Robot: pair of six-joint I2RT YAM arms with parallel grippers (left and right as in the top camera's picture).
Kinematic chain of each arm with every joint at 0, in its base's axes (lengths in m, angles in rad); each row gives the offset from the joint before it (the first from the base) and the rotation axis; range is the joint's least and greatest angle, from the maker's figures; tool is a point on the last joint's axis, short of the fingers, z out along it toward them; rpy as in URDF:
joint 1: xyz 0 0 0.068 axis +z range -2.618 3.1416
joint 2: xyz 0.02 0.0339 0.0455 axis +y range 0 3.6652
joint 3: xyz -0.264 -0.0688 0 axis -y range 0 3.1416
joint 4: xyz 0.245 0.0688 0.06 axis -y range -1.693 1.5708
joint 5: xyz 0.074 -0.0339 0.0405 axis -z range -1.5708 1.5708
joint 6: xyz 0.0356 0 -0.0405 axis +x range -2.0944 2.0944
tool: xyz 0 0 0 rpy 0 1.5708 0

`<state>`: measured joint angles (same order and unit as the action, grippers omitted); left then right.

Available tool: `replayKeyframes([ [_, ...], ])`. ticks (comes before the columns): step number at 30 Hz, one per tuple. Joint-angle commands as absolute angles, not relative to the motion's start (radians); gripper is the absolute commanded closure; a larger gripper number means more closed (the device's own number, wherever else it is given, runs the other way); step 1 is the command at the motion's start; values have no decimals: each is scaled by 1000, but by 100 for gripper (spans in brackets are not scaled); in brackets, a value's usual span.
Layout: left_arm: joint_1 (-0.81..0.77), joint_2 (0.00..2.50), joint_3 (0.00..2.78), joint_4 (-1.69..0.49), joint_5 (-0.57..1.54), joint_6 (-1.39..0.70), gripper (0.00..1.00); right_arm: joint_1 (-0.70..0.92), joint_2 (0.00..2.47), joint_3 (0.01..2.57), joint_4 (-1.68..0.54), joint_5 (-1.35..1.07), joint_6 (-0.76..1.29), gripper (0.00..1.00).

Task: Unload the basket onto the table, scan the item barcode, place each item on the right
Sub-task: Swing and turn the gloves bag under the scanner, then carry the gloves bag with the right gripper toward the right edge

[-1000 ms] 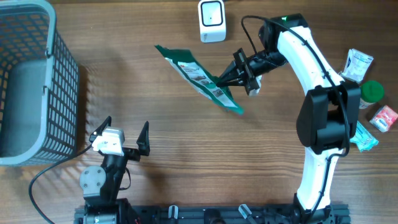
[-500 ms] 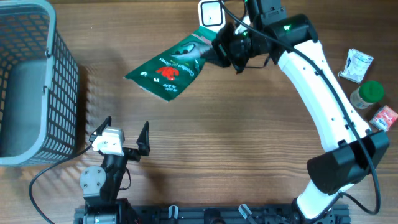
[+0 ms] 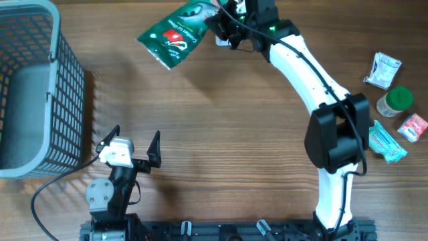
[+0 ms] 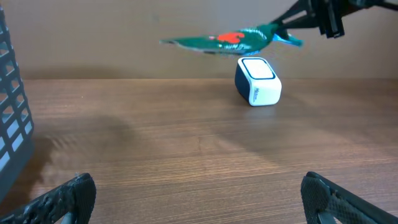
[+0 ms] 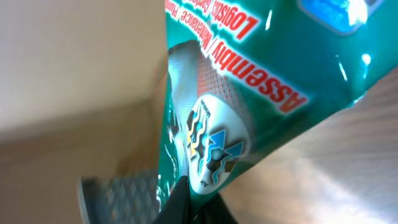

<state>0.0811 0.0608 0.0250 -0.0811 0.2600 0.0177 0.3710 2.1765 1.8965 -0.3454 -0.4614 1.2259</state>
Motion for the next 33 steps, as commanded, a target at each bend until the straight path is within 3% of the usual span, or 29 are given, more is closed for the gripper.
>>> replayKeyframes([
  [1, 87, 56, 20, -80, 262, 19, 0, 362, 2189, 1903, -352, -311, 1200, 95],
  [9, 87, 56, 20, -80, 262, 19, 0, 356, 2394, 1903, -297, -406, 1240, 95],
  [20, 87, 56, 20, -80, 262, 19, 0, 346, 2325, 1904, -434, -374, 1192, 95],
  [27, 87, 56, 20, -80, 262, 19, 0, 225, 2039, 1904, -883, -301, 1151, 95],
  [33, 87, 56, 20, -80, 262, 19, 0, -6, 1999, 1880, -1203, -210, 974, 95],
])
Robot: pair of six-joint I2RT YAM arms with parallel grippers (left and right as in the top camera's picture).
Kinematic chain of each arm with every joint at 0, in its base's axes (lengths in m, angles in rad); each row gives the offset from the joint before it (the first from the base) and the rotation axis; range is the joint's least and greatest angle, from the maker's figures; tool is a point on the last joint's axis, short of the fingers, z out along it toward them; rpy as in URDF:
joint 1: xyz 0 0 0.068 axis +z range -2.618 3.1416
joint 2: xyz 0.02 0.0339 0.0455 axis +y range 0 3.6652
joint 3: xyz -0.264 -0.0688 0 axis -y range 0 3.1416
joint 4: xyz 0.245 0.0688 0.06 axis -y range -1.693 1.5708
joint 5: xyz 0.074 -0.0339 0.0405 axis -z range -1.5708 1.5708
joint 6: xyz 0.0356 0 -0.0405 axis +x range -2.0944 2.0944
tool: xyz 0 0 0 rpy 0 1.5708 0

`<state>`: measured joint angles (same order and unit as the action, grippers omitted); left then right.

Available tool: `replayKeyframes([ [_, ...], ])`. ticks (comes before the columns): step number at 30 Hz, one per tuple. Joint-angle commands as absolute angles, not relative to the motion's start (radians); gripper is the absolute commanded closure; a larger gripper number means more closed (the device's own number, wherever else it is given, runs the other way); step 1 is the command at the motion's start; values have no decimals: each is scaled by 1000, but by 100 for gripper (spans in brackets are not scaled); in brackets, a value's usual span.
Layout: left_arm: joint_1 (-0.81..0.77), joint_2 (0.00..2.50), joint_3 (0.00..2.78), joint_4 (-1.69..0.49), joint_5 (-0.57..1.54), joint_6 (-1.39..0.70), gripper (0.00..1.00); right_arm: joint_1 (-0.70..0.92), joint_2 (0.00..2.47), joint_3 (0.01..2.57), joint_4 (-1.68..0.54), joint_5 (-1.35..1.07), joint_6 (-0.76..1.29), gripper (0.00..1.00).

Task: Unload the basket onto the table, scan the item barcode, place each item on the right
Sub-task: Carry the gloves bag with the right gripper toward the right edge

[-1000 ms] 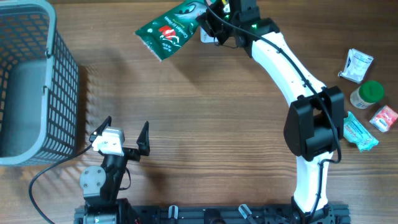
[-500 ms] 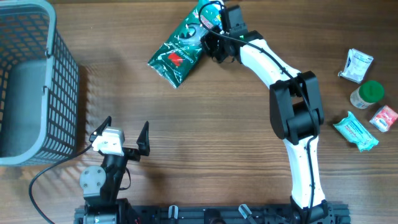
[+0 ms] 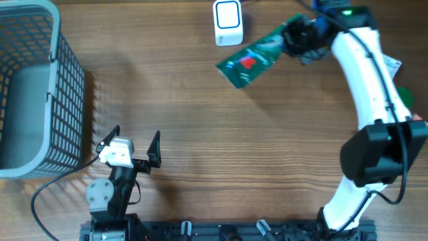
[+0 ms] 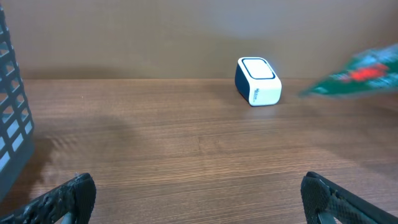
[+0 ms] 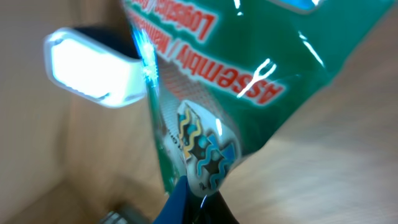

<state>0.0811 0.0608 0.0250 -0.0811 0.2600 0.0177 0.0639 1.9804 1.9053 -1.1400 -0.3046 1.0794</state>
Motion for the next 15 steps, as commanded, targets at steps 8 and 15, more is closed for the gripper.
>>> replayKeyframes([
  [8, 87, 56, 20, -80, 262, 19, 0, -214, 1995, 1749, -1221, 1, 785, 96],
  [15, 87, 56, 20, -80, 262, 19, 0, -353, 1884, 1883, -1203, 78, 576, 66],
])
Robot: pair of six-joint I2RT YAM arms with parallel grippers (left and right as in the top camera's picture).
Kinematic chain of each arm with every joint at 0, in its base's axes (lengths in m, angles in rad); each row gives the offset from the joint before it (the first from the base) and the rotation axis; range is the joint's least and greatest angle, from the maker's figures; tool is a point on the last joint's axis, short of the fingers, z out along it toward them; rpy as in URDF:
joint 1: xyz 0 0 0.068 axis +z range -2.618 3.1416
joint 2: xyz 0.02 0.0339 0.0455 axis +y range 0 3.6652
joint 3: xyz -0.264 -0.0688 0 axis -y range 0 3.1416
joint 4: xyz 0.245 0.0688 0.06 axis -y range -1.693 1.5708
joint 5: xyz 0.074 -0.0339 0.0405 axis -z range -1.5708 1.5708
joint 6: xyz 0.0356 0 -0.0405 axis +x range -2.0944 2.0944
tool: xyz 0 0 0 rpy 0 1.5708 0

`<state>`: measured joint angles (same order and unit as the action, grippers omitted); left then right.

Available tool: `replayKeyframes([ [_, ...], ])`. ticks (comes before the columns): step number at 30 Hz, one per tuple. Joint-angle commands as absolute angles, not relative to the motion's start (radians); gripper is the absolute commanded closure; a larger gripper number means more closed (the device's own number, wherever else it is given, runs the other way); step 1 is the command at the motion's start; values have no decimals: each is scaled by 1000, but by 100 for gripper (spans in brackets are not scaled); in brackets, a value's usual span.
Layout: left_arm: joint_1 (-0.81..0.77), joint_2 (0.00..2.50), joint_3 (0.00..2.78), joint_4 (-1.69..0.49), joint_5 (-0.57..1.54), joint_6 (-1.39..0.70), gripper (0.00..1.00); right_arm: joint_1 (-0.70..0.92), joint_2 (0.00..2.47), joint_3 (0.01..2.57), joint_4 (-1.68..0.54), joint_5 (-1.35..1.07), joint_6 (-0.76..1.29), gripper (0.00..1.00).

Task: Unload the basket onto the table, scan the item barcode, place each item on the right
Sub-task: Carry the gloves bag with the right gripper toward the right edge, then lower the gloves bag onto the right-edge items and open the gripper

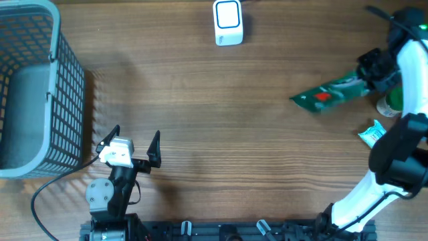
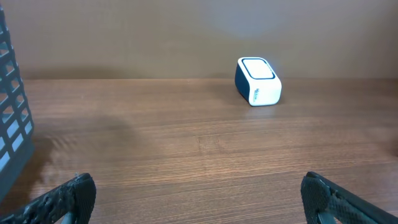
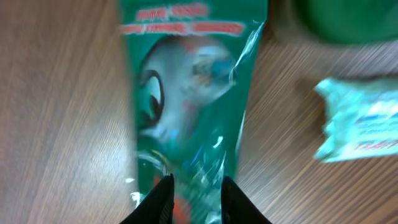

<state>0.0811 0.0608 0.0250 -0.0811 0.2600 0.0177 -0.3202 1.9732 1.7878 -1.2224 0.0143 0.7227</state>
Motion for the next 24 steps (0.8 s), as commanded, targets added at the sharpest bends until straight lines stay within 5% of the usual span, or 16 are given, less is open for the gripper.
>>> replayKeyframes([
  [1, 87, 56, 20, -80, 262, 19, 0, -361, 1873, 1903, -1203, 84, 555, 49],
  [3, 87, 56, 20, -80, 262, 19, 0, -375, 1851, 1979, -1245, 73, 504, 16],
  [6, 87, 56, 20, -80, 262, 19, 0, -369, 1794, 2109, -1371, -157, 429, 0],
  [10, 87, 56, 20, -80, 262, 19, 0, -276, 1575, 2142, -1433, -472, 390, 1],
  [14, 87, 56, 20, -80, 262, 19, 0, -154, 1426, 2141, -1384, -205, 521, 0],
  [19, 87, 56, 20, -80, 262, 19, 0, -202, 1498, 2018, -1569, -147, 693, 0],
  [24, 87, 56, 20, -80, 262, 19, 0, -221, 1598, 1681, -1368, -86, 1004, 0],
])
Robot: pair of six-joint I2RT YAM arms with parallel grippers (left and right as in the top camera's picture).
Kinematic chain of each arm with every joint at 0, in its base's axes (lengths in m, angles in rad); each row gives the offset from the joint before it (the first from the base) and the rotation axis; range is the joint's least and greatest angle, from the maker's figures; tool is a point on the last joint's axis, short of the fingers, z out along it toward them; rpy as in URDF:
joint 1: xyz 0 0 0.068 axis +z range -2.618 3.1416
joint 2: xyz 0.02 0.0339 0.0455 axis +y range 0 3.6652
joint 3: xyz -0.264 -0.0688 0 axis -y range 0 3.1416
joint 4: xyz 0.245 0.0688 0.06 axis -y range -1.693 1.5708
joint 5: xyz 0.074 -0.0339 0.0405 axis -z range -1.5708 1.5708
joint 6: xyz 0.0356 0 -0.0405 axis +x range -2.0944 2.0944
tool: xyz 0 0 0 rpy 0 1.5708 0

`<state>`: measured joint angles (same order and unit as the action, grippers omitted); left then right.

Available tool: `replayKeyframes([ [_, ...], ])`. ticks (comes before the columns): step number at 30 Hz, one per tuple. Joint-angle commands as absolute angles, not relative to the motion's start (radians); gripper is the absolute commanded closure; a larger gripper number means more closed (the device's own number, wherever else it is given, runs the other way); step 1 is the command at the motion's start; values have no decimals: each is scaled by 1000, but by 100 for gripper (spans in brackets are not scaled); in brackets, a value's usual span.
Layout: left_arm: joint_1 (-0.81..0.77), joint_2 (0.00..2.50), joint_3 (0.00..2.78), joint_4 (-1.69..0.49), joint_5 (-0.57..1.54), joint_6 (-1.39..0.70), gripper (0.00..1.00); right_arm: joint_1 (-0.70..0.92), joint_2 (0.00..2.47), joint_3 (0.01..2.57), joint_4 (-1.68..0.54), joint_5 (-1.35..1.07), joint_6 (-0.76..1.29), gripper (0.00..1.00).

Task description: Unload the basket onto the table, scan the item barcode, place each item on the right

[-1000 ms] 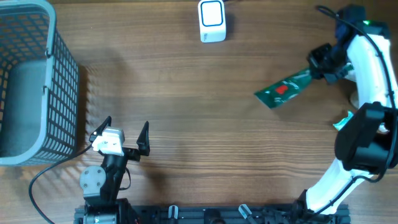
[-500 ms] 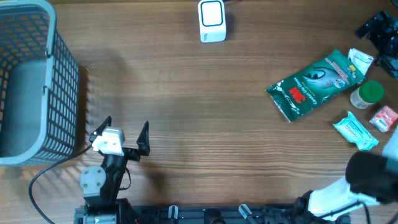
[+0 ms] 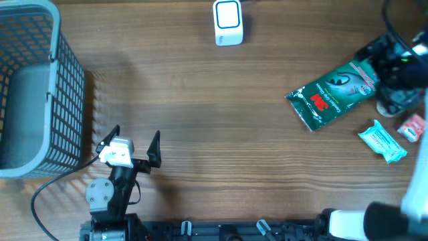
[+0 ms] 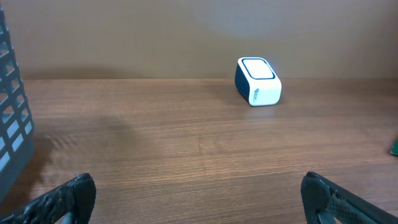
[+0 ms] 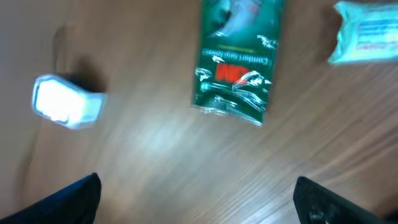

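The green packet with a red logo lies flat on the table at the right, and from above it shows as the packet. My right gripper hangs open above the table, holding nothing, with the packet ahead of its fingers. The white scanner box stands at the far middle edge and also shows as the scanner and the scanner. My left gripper rests open and empty near the front left.
A grey wire basket stands at the left. At the right edge lie a teal packet and a red packet. A green-lidded jar beside them is partly hidden under my right arm.
My right gripper was shut on the green packet near the right-hand items. Now it is open and higher up, and the packet lies flat on the table. The left arm has not moved.
My right gripper held the green packet in the air left of the scanner at the far edge. Then it held it just right of the scanner, then over the right side of the table. Now the packet lies there, let go.
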<state>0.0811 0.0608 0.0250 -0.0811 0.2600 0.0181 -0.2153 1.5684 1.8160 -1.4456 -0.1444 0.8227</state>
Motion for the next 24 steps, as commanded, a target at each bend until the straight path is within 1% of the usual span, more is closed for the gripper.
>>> replayKeyframes([
  [1, 87, 56, 20, -80, 262, 19, 0, -229, 1619, 1614, -1299, -86, 1006, 0],
  [6, 87, 56, 20, -80, 262, 19, 0, -276, 1707, 1414, -1079, -67, 1013, 0],
  [7, 87, 56, 20, -80, 262, 19, 0, -281, 1734, 1382, -1065, -75, 1061, 0],
  [9, 87, 56, 20, -80, 262, 19, 0, -295, 1808, 1332, -1014, -112, 1083, 0],
  [13, 87, 56, 20, -80, 262, 19, 0, -320, 1955, 1319, -968, -104, 1144, 0],
  [16, 87, 56, 20, -80, 262, 19, 0, -334, 2014, 1319, -883, -100, 1107, 0],
  [17, 87, 56, 20, -80, 262, 19, 0, -334, 2022, 1319, -825, -83, 1055, 0],
  [19, 87, 56, 20, -80, 262, 19, 0, -333, 2025, 1319, -780, -34, 1008, 0],
  [21, 87, 56, 20, -80, 262, 19, 0, -331, 2027, 1319, -713, 40, 904, 1],
  [23, 87, 56, 20, -80, 262, 19, 0, -331, 2029, 1319, -651, 42, 775, 18],
  [24, 87, 56, 20, -80, 262, 19, 0, -331, 2032, 1319, -609, 41, 685, 31],
])
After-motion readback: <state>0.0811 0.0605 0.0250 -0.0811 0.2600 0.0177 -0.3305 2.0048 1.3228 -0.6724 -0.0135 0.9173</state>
